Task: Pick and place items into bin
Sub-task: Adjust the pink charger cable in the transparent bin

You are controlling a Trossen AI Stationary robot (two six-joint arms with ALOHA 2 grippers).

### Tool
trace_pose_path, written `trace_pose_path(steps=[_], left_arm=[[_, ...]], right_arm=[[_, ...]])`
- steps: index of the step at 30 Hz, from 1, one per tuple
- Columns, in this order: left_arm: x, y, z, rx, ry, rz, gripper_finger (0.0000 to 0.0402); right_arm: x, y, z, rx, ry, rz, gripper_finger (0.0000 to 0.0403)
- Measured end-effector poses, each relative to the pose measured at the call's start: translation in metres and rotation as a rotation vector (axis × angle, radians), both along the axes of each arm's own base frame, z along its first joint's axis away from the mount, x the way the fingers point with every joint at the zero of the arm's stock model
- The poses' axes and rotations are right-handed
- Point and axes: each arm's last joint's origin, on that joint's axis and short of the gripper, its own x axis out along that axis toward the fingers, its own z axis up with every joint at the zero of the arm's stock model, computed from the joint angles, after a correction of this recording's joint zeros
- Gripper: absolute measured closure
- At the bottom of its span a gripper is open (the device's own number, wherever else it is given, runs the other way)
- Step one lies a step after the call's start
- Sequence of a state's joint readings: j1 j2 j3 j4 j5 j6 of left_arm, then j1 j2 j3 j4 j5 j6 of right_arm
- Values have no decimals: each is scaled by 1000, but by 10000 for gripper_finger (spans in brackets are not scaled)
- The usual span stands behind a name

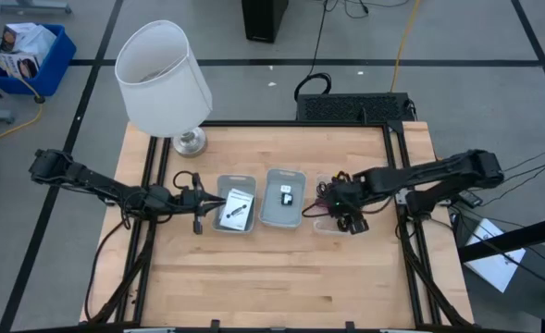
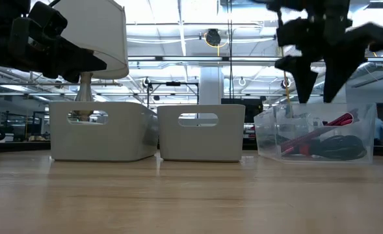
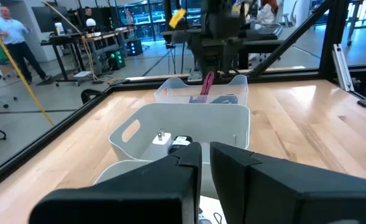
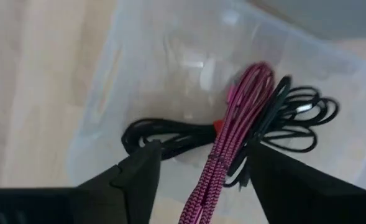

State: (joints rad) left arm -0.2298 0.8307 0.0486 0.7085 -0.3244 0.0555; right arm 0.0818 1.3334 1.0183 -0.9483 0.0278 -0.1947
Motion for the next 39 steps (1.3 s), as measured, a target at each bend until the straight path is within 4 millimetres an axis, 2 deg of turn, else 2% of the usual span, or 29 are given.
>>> trace_pose_path(steps=[5,14,18,23,30,39], left_arm=[[0,0,0,-9,1,0,360],[0,0,0,-9,2,-1,360],[0,0,0,-9,1,-5,360],[0,0,0,-9,1,-5,360],[0,0,0,-9,1,-5,360],[0,0,0,-9,1,-4,360]], right_arm=[[7,-2,-18,-36,107,-14,169],[7,-11,-39,-43,193,-52,202],[2,-14,-47,-117,222,-58,214],[2,-15,-48,-155,230,5,255],[1,-17,-46,-242,230,64,385],[-9,-19,-24,-315,148,151,395]])
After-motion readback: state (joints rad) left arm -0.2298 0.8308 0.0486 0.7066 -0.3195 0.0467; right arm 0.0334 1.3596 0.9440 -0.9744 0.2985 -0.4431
